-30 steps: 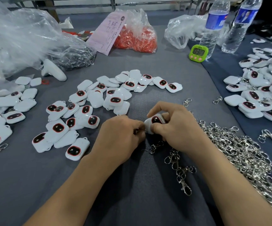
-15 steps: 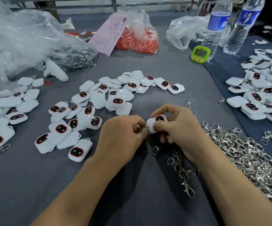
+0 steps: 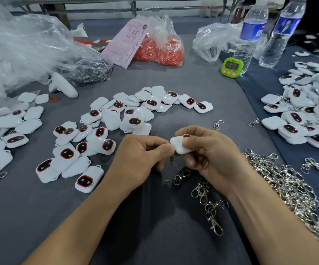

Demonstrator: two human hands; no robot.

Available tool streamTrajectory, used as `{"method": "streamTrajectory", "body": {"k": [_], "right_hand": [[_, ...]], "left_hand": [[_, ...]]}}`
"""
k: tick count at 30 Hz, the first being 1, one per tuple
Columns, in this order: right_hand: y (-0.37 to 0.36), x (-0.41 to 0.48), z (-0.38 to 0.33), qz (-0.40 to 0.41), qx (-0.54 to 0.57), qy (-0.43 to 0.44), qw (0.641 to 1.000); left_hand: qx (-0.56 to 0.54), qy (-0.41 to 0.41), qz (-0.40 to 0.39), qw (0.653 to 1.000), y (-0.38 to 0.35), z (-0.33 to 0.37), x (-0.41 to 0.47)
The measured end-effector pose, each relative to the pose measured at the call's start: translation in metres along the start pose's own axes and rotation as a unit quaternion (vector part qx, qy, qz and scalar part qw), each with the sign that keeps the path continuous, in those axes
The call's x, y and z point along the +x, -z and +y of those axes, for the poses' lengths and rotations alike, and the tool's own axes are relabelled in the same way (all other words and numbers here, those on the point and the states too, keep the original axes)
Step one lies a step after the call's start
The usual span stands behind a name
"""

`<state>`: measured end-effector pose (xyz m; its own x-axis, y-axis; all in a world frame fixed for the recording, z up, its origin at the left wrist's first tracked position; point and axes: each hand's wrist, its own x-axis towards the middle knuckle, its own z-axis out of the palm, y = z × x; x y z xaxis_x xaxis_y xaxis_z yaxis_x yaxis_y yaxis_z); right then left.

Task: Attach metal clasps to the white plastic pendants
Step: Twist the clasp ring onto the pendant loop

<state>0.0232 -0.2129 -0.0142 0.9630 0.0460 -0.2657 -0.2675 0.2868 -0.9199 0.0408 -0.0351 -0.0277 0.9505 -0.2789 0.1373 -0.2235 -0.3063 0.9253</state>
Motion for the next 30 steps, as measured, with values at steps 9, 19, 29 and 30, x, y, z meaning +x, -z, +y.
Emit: {"method": "streamTrajectory", "body": {"k": [9, 19, 29, 30], "right_hand": [[-0.004, 0.003, 0.005, 0.02, 0.061, -0.008, 0.998], [-0.008, -0.002, 0.008, 0.011, 0.019, 0.089, 0.996], [-0.012, -0.001, 0.009, 0.036, -0.004, 0.098, 0.995], [-0.012, -0.001, 0.01, 0.035, 0.0, 0.096, 0.995]], "left_hand": [[0.102, -0.057, 0.077, 0.99, -0.005, 0.005, -0.009], [0.068, -0.016, 0.041, 0.997, 0.001, 0.005, -0.004], [0.072, -0.031, 0.089, 0.993, -0.004, 0.005, -0.01], [0.014, -0.004, 0.085, 0.996, -0.006, 0.006, -0.009]]}}
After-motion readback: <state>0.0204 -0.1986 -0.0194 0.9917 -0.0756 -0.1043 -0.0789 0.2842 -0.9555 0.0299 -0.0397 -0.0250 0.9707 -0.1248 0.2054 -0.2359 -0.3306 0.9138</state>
